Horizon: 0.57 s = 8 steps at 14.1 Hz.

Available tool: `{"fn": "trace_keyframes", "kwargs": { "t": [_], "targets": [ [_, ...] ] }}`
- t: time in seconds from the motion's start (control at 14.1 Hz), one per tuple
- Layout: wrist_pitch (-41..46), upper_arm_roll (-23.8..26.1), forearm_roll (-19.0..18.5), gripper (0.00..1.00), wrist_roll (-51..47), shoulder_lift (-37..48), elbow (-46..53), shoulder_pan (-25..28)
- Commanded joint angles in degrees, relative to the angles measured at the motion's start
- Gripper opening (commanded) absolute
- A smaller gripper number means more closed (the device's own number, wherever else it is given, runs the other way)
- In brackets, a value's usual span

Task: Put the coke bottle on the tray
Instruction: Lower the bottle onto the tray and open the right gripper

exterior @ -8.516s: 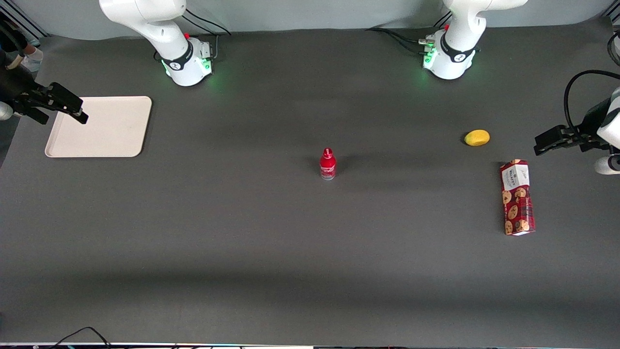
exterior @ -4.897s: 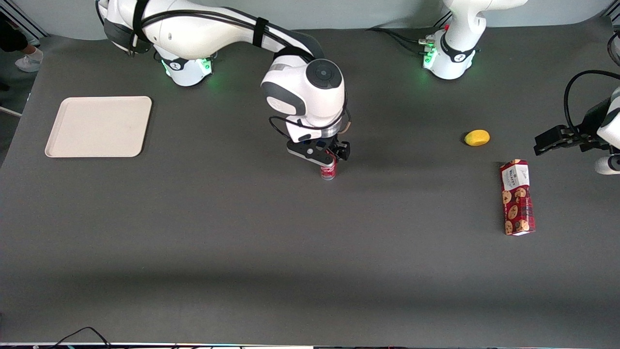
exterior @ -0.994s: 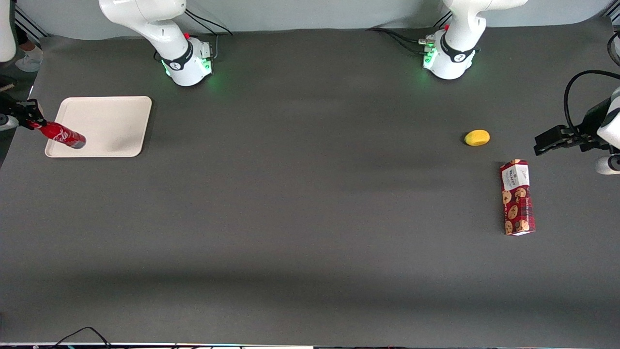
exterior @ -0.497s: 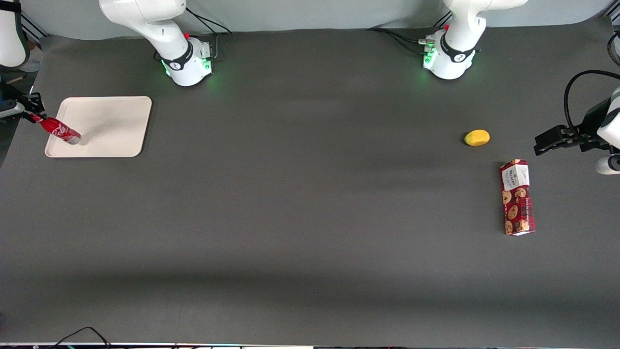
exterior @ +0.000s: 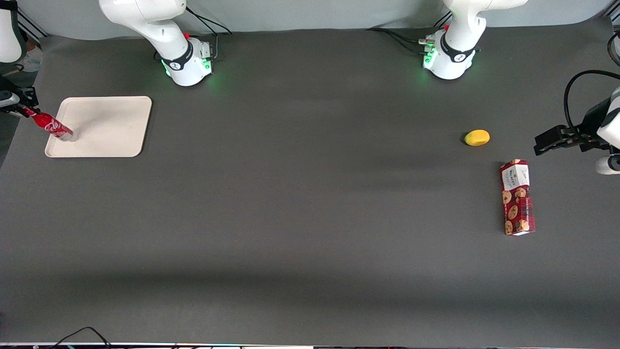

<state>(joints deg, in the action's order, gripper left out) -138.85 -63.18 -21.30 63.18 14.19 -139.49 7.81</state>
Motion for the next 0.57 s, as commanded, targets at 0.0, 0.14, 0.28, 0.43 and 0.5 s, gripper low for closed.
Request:
{"fn": "trace_keyframes", "kwargs": {
  "t": [0.0, 0.14, 0.28, 0.43, 0.5],
  "targets": [
    [-1.86, -4.56, -0.06, 0.08, 1.86, 0.05, -0.25, 3.69],
    [-1.86, -8.08, 2.65, 0.08, 3.86, 0.05, -0.25, 6.94],
    [-1.86, -8.18, 3.90, 0.09, 4.67, -0.04, -0.17, 7.04],
    [-1.86, -8.18, 4.16, 0.90, 4.58, -0.13, -0.17, 7.22],
    [-1.86, -8.18, 4.25, 0.95, 4.58, -0.13, -0.17, 7.22]
  ]
}}
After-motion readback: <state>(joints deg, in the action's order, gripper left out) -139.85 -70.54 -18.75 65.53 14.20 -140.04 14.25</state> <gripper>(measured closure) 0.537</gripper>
